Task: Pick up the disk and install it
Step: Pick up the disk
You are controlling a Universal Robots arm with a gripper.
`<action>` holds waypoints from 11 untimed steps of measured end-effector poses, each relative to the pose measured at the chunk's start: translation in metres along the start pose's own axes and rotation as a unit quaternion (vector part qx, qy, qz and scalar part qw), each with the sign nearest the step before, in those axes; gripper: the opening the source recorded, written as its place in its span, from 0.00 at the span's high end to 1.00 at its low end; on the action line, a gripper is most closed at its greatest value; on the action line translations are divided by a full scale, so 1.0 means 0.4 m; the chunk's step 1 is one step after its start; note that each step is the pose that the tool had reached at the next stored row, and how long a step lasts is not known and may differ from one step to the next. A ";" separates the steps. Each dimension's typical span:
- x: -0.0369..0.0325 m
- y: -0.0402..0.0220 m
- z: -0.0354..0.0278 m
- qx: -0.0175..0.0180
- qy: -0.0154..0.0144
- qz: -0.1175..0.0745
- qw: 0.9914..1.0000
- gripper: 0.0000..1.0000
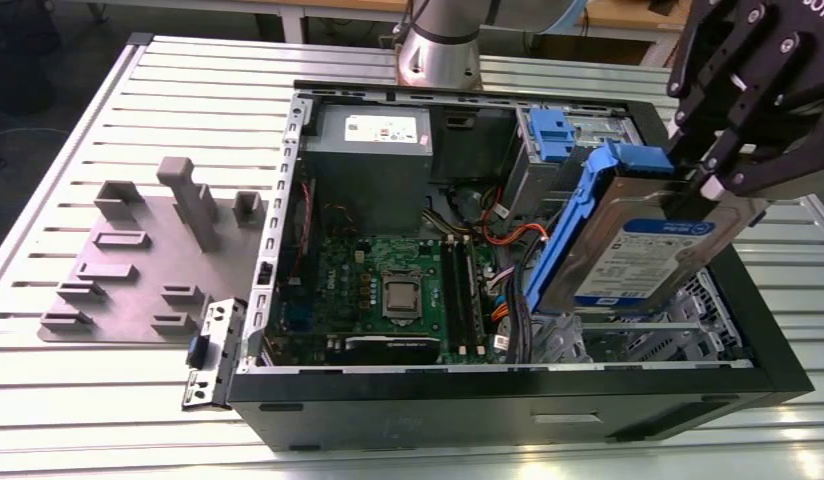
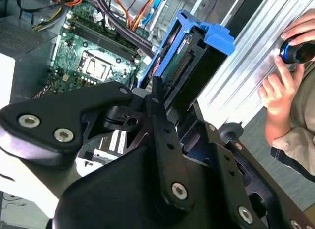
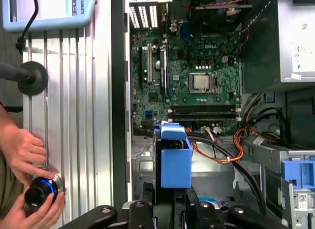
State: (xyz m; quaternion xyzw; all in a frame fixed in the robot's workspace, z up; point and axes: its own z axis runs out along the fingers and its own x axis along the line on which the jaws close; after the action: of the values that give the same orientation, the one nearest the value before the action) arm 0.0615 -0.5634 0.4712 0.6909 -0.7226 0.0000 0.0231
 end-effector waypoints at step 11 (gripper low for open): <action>-0.002 -0.039 0.000 0.000 0.000 0.000 1.000 0.65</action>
State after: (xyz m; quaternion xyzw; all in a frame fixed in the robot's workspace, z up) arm 0.0773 -0.5634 0.4707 0.6909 -0.7226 -0.0002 0.0233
